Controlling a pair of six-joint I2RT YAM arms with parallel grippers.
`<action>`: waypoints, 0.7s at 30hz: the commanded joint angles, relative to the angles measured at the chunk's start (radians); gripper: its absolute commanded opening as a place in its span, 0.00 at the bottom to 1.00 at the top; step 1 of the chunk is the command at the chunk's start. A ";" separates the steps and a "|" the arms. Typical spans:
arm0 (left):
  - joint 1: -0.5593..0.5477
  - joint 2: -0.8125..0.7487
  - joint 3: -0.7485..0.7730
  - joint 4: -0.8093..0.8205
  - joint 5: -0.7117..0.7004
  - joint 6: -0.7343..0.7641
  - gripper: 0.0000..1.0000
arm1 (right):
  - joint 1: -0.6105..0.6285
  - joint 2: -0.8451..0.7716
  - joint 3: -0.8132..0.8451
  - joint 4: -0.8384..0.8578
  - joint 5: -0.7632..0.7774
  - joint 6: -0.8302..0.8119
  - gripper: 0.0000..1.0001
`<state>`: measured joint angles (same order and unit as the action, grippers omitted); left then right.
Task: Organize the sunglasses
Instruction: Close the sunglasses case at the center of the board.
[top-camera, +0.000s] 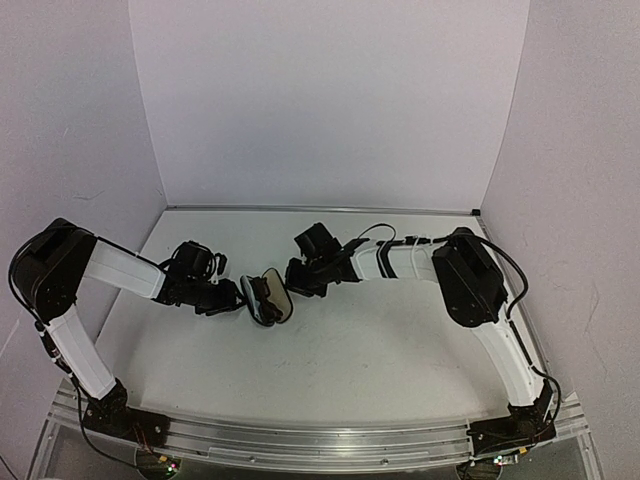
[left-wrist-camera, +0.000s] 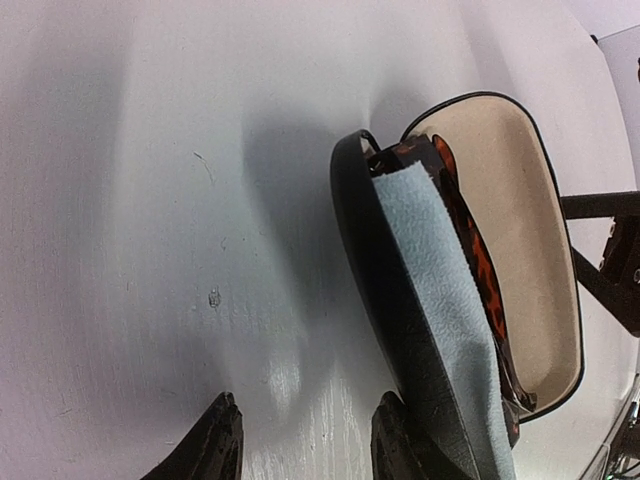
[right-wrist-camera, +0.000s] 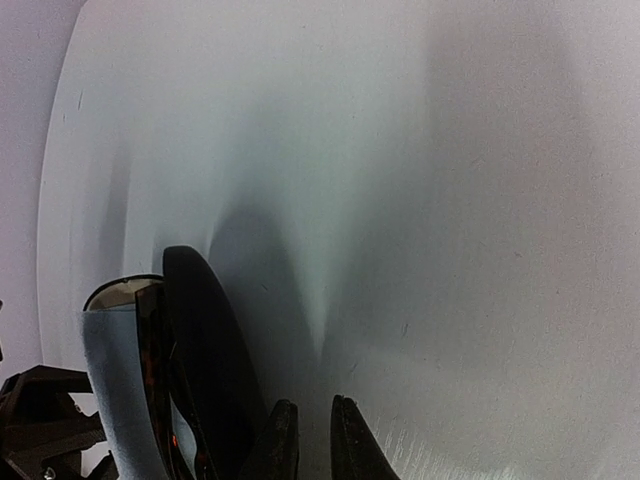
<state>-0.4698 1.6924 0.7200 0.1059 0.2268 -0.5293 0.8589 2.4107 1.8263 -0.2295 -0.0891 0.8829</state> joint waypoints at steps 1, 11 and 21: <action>0.005 0.022 0.025 -0.020 0.018 -0.012 0.44 | 0.015 0.005 0.051 -0.007 0.001 -0.017 0.13; -0.009 0.026 0.041 -0.019 0.037 -0.013 0.44 | 0.044 0.028 0.112 -0.048 0.014 -0.026 0.12; -0.045 0.042 0.085 -0.049 0.031 0.000 0.44 | 0.056 0.034 0.158 -0.081 0.029 -0.035 0.12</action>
<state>-0.4843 1.7134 0.7578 0.0734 0.2314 -0.5316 0.8787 2.4386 1.9057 -0.3405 -0.0517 0.8604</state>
